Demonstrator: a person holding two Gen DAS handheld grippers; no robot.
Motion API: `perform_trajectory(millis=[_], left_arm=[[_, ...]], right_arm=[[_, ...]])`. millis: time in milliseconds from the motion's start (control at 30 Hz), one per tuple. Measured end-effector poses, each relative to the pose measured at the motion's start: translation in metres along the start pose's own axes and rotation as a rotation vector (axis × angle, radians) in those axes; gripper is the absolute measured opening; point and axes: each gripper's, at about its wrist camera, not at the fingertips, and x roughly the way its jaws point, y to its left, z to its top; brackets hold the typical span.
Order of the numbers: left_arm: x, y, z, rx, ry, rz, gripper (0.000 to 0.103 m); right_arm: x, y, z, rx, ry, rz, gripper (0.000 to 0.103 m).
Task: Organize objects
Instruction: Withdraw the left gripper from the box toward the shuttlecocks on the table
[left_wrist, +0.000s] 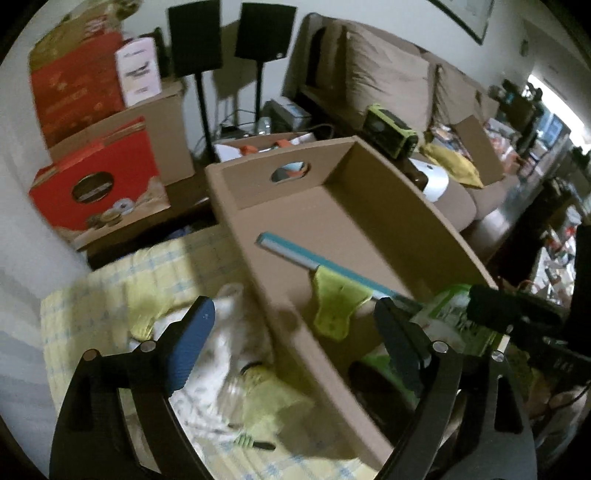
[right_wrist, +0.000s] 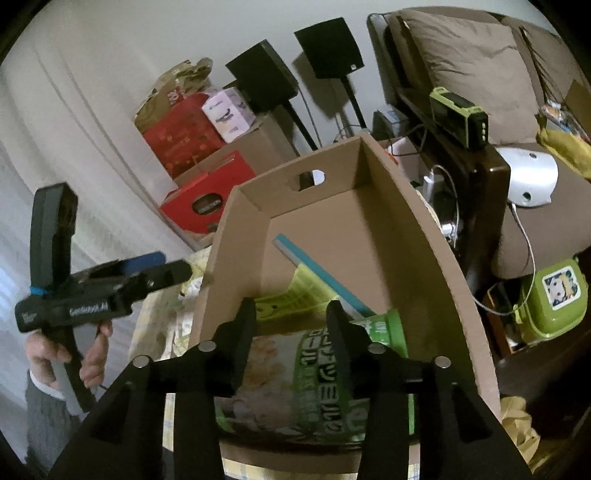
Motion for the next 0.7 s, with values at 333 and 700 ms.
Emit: perform_trajectory(millis=[333,700], left_arm=[[-0.013,0.023,-0.045,-0.083,-0.009,0.035,0.087],[-0.049,0.047,-0.08,-0.23,-0.111,0.104,0.102]], right_arm=[[0.005,0.019,-0.003,-0.074,0.02,-0.026,0.045],[0.003,0.047,-0.01,-0.203,-0.004,-0.103,0.079]])
